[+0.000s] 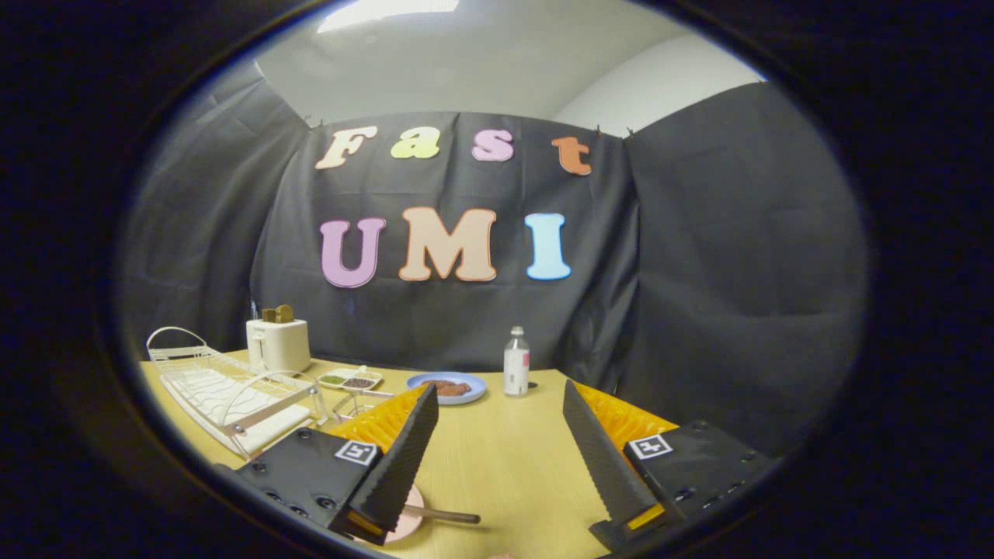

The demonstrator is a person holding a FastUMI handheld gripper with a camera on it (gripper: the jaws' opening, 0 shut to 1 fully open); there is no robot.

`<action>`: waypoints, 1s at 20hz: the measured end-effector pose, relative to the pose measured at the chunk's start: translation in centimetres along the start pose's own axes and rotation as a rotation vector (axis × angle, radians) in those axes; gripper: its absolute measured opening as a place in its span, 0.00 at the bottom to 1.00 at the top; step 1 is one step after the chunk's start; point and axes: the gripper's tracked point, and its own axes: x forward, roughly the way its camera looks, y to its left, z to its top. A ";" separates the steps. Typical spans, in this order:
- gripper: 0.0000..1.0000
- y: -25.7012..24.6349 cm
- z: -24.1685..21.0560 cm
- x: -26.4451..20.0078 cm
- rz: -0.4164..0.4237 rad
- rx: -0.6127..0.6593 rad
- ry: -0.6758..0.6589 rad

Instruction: Take the plate from the dish rack, then take the spoon from the basket and place it into the plate.

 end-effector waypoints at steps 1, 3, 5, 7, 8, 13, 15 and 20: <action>1.00 0.3 0.5 -0.5 0.008 -0.002 -0.007; 1.00 0.7 1.1 -1.0 0.020 -0.002 -0.005; 1.00 0.9 1.7 -1.5 0.031 -0.003 -0.009; 1.00 0.6 2.2 -1.8 0.028 0.009 -0.013; 1.00 0.5 2.3 -2.0 0.029 0.023 -0.011; 1.00 -0.1 2.5 -2.2 0.038 0.075 -0.008; 1.00 -0.3 2.4 -2.2 0.032 0.075 0.000; 1.00 -0.2 2.1 -2.2 0.035 0.065 0.008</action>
